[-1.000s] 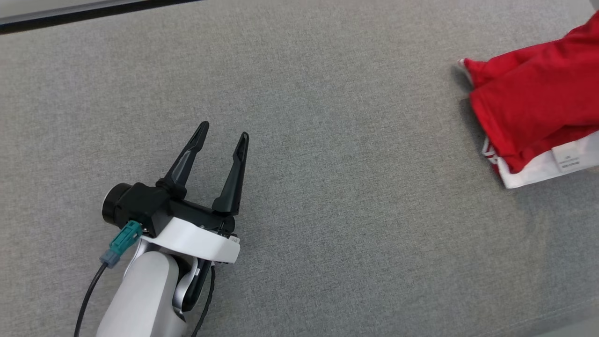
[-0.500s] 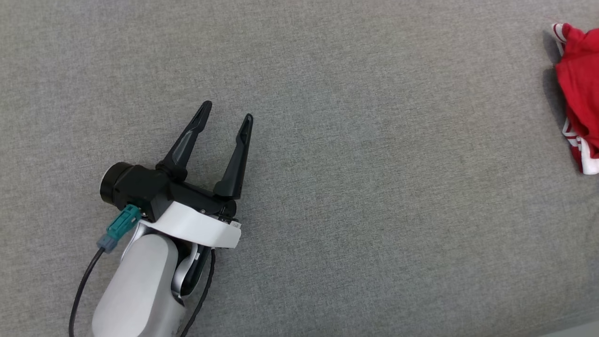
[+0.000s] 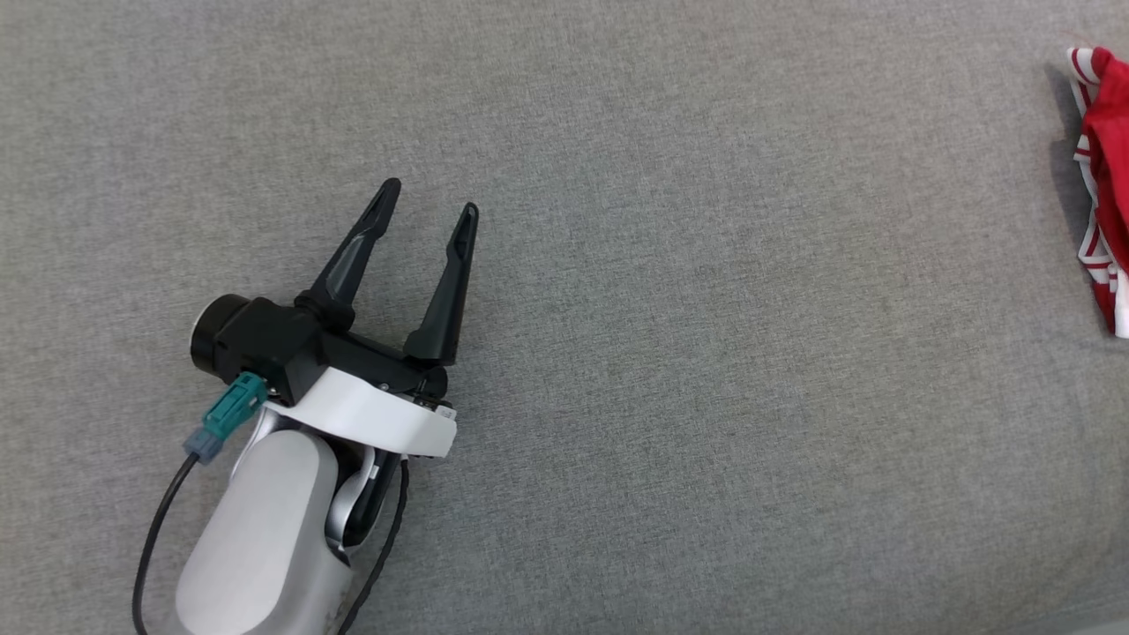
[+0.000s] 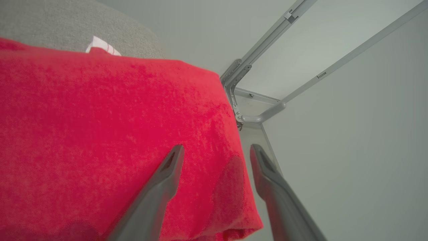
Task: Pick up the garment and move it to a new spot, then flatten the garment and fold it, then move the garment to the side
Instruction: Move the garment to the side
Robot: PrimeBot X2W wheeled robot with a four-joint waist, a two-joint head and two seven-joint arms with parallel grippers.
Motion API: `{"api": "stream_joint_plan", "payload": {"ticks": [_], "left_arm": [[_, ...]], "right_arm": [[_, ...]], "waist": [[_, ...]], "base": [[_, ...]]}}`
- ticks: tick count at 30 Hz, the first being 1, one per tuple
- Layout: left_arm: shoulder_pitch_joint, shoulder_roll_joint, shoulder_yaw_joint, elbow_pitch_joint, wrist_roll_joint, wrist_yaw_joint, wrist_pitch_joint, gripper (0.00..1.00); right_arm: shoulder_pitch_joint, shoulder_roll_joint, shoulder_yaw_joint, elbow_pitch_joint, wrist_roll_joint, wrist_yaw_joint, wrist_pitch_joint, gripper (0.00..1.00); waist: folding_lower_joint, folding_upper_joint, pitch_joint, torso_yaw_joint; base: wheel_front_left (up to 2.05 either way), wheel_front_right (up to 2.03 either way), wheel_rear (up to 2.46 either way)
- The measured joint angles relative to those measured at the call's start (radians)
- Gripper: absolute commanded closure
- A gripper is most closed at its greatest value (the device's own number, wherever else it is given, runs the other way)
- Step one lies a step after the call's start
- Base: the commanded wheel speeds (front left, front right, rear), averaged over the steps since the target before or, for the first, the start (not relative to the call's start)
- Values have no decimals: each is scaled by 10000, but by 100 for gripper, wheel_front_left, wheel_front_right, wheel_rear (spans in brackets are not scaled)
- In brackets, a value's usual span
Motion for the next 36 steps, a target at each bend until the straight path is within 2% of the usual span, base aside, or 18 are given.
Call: {"api": "stream_joint_plan", "payload": {"ticks": [4, 7, 9, 12, 17, 20, 27, 33, 36], "left_arm": [[3, -96, -23, 40, -73, 0, 0, 0], [147, -184, 88, 90, -102, 0, 0, 0], [194, -209, 134, 96, -111, 0, 0, 0], [409, -301, 291, 94, -176, 0, 0, 0], [781, -449, 642, 94, -244, 0, 0, 0], [1015, -497, 848, 98, -245, 0, 0, 0], [1637, -543, 1308, 109, -111, 0, 0, 0], [2437, -566, 1603, 221, 12, 0, 0, 0], [2780, -568, 1609, 360, 19, 0, 0, 0]], "right_arm": [[-43, -48, -466, -77, -602, 0, -8, 0], [-89, 453, -483, -339, -688, 0, -405, 0], [-112, 529, -470, -433, -629, 0, -552, 0], [-147, 872, -339, -734, -341, 0, -995, 0], [17, 1795, 46, -1496, 1116, -2, -1592, 0], [614, 2219, 424, -2205, 1944, -2, -1724, 0], [2647, 3225, 1707, -4337, 3101, -2, -1802, 0], [4571, 4282, 2238, -6025, 3402, -2, -1822, 0], [5209, 4800, 2188, -6468, 3402, -4, -1824, 0]], "waist": [[0, 0, -219, 97], [0, 0, -582, 220], [0, 0, -693, 250], [0, 0, -1074, 349], [0, 0, -1812, 571], [0, 0, -2269, 759], [0, 0, -3243, 1310], [0, 0, -4039, 1779], [0, 0, -4286, 1917]], "base": [[0, 0, 0], [0, 0, 0], [0, 0, 0], [0, 0, 0], [0, 0, 0], [0, 0, 0], [0, 0, 0], [0, 0, 0], [0, 0, 0]]}}
